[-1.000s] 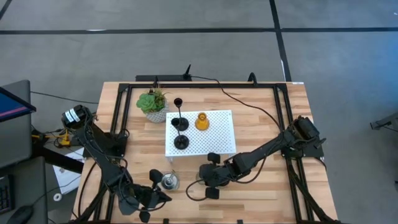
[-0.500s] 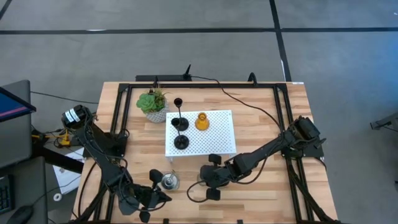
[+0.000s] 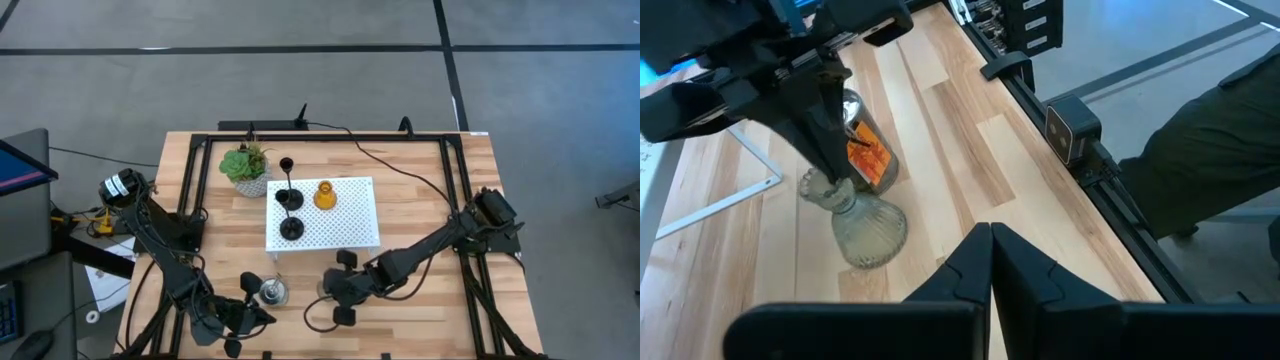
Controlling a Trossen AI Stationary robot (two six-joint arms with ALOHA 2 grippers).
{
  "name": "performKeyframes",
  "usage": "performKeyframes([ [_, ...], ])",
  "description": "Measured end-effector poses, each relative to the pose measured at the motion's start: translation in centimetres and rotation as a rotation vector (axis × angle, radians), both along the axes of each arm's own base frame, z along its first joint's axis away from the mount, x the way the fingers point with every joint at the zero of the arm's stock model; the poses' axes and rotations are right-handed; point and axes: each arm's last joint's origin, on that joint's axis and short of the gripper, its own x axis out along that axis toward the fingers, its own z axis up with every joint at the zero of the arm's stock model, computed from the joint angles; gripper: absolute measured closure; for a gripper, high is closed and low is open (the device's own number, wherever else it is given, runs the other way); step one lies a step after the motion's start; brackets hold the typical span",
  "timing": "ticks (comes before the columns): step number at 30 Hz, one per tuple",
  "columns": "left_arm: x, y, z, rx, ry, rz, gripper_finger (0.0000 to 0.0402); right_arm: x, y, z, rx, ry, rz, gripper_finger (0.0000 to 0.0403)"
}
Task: Pick & Place candle stick holders
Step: Align the transparent glass candle holder with the yellow glass candle holder on the shelf
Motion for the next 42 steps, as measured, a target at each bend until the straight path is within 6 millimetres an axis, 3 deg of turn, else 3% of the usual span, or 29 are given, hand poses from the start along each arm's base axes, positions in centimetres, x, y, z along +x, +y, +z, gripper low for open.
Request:
performKeyframes([
  [17,0.0,0.0,0.0,0.0,0.0,0.0,0.0394,-0.6,1.9,1.2,0.065,0.069,0.104,0.0402],
  [24,0.0,0.0,0.0,0.0,0.0,0.0,0.0394,-0.8,1.9,1.2,0.075,0.096,0.121,0.0389],
  [34,0.0,0.0,0.0,-0.001,0.0,0.0,0.0394,-0.8,1.1,0.9,0.049,0.138,0.101,0.033],
  [42,0.0,0.0,0.0,-0.001,0.0,0.0,0.0394,-0.7,0.4,0.7,0.039,0.152,0.083,0.0332],
])
